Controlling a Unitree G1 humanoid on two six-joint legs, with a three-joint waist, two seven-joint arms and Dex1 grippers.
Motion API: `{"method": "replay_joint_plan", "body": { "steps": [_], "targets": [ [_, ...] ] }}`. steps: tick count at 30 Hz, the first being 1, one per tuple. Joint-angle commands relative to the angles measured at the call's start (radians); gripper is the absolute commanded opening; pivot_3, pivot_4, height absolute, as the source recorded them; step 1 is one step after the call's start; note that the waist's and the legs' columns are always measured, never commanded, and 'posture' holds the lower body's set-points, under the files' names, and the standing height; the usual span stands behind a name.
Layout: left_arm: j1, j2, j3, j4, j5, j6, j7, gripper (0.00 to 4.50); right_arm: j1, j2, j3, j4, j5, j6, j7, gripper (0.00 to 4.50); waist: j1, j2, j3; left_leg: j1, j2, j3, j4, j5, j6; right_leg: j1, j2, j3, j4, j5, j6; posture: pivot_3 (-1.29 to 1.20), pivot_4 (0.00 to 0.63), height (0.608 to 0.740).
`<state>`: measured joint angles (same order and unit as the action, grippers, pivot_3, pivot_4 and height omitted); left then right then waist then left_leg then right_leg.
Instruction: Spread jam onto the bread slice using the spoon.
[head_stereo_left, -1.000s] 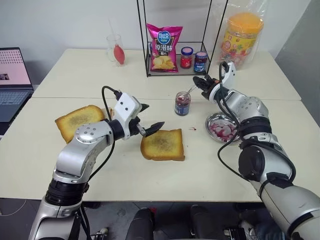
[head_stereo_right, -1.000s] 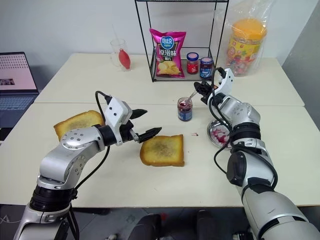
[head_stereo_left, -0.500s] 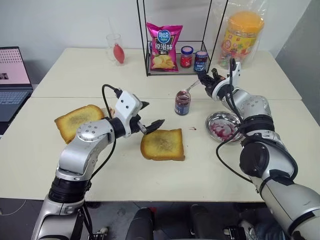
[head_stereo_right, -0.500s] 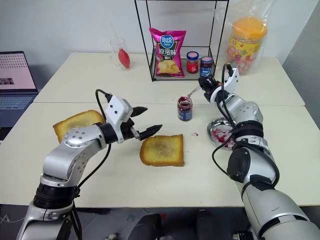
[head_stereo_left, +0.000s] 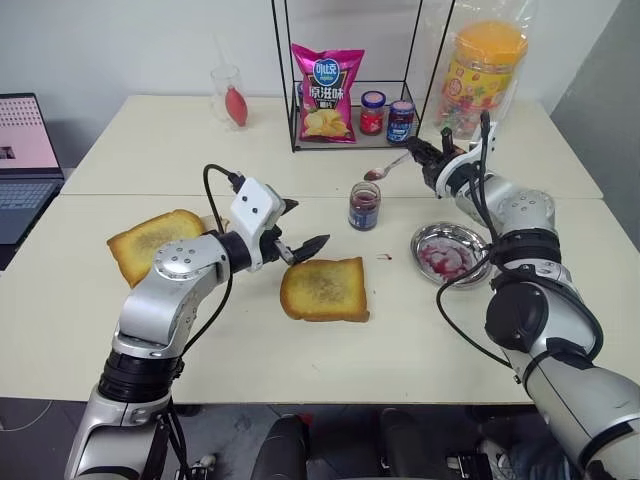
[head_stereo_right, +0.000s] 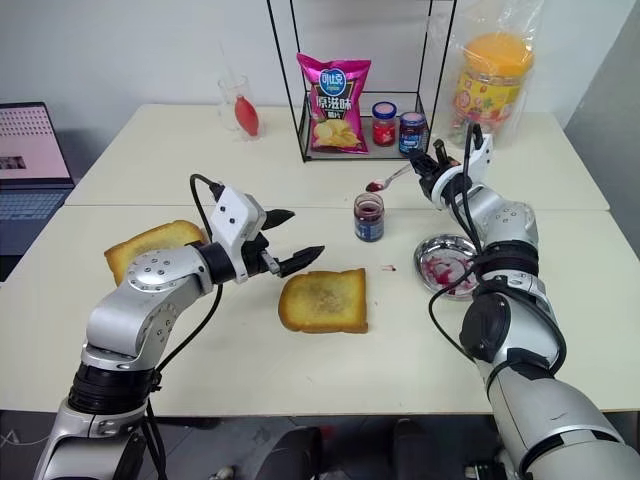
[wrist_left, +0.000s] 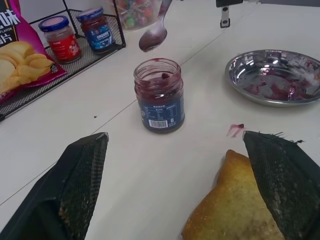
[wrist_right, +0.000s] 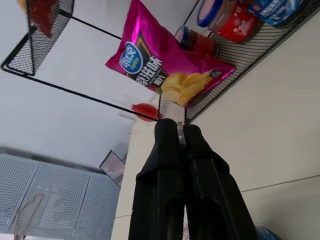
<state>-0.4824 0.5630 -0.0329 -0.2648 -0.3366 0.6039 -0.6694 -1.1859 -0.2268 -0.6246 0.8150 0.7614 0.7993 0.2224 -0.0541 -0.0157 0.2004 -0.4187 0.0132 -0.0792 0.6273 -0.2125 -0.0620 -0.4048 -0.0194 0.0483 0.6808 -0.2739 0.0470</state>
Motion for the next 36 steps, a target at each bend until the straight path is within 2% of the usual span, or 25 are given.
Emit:
{"method": "replay_joint_plan", "body": {
  "steps": [1, 3, 9, 13, 23, 32, 36],
  "targets": [
    [0.033, 0.041, 0.069, -0.064, -0.051, -0.005, -0.045, 4.50, 0.036, 0.025, 0.035, -0.251, 0.085, 0.129, -0.018, 0.05, 0.000, 0.000, 0.000, 0.000, 0.000, 0.000, 0.000, 0.000, 0.000, 0.000, 0.000, 0.000, 0.000, 0.000, 0.000, 0.00, 0.150, 0.740],
    [0.095, 0.089, 0.122, -0.100, -0.095, 0.015, -0.091, 4.50, 0.093, 0.060, 0.069, -0.426, 0.139, 0.223, -0.050, 0.05, -0.004, 0.000, 0.000, 0.000, 0.001, 0.000, 0.000, 0.000, 0.000, 0.000, 0.000, 0.000, 0.000, 0.000, 0.000, 0.00, 0.150, 0.740],
    [0.281, 0.215, 0.236, -0.178, -0.183, 0.028, -0.210, 4.50, 0.245, 0.149, 0.156, -0.757, 0.231, 0.361, -0.145, 0.05, -0.005, 0.001, 0.000, 0.000, 0.001, -0.001, -0.001, 0.000, 0.000, -0.001, 0.001, 0.000, 0.001, -0.001, -0.001, 0.00, 0.150, 0.740],
    [0.480, 0.288, 0.289, -0.198, -0.141, -0.086, -0.303, 4.50, 0.374, 0.219, 0.272, -0.925, 0.223, 0.371, -0.165, 0.05, -0.009, 0.001, 0.000, 0.001, 0.002, 0.000, -0.001, 0.000, 0.000, 0.000, 0.001, 0.000, 0.001, -0.002, -0.003, 0.00, 0.150, 0.740],
    [0.631, 0.272, 0.268, -0.179, -0.066, -0.257, -0.311, 4.50, 0.535, 0.222, 0.501, -0.987, 0.076, 0.239, -0.087, 0.05, 0.001, 0.000, 0.000, 0.002, 0.002, 0.000, 0.000, 0.001, 0.001, 0.000, 0.001, 0.000, 0.000, -0.003, -0.004, 0.00, 0.150, 0.740],
    [0.602, 0.247, 0.219, -0.163, -0.047, -0.296, -0.296, 4.50, 0.613, 0.213, 0.635, -0.985, -0.045, 0.133, -0.025, 0.05, 0.000, 0.000, -0.001, 0.002, 0.003, 0.000, 0.000, 0.001, 0.001, -0.001, 0.001, 0.000, 0.000, -0.003, -0.004, 0.00, 0.150, 0.740],
    [0.578, 0.237, 0.185, -0.161, -0.036, -0.304, -0.293, 4.50, 0.640, 0.144, 0.750, -1.017, -0.165, 0.040, 0.044, 0.05, 0.000, 0.000, -0.001, 0.002, 0.003, 0.000, 0.000, 0.001, 0.001, 0.000, 0.001, -0.001, 0.000, -0.003, -0.004, 0.00, 0.150, 0.740]
  ]
}}
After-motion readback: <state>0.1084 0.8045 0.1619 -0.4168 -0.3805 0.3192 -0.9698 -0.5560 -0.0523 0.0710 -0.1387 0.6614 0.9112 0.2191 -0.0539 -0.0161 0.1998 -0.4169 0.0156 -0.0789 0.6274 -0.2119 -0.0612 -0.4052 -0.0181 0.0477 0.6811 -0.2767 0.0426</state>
